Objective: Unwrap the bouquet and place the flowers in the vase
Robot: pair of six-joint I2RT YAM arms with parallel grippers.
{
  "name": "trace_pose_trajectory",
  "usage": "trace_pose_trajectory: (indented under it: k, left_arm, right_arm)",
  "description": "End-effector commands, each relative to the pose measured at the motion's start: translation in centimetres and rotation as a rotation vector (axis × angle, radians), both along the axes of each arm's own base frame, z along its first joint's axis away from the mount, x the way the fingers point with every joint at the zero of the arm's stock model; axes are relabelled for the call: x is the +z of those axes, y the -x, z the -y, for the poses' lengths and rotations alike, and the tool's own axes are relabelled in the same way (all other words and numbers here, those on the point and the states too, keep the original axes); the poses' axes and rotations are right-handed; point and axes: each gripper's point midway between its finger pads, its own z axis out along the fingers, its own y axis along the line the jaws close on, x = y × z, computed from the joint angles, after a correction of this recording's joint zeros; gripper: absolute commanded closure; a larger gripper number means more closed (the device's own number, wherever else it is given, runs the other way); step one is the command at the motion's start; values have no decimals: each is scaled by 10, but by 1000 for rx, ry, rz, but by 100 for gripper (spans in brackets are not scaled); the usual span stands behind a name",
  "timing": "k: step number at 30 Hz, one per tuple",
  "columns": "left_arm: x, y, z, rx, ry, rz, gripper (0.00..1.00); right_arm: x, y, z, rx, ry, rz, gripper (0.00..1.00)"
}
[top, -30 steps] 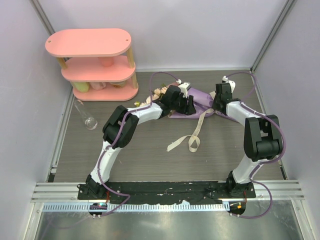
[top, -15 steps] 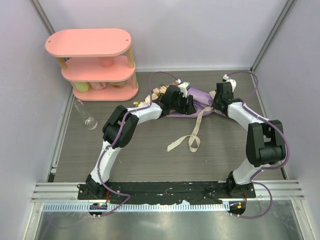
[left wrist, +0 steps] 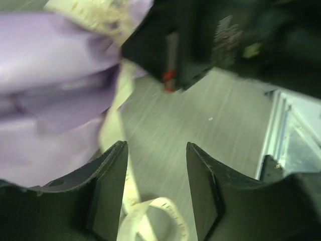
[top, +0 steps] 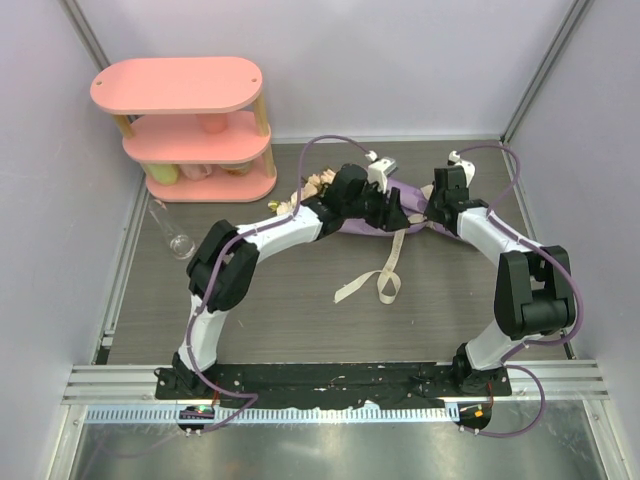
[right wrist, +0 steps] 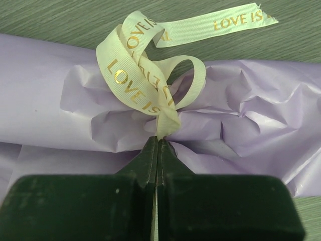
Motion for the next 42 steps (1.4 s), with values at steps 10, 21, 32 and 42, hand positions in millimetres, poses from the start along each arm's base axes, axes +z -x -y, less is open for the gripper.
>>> trace_pose_trajectory:
  k: [10, 21, 32, 42]
  left_arm:
    - [15, -67, 57, 113, 177, -65, 64]
    - [-45, -80, 52, 152, 105, -108, 63]
    - [-50, -81, 46, 147, 94, -111, 63]
    - [-55, -83, 43, 151, 86, -110, 63]
  right_arm:
    - [-1, -4, -4, -5, -17, 29, 94]
    - [-12, 1, -2, -6, -8, 8, 82]
    - [-13, 3, -7, 19, -26, 7, 84]
    - [-4, 8, -3, 3, -19, 25, 85]
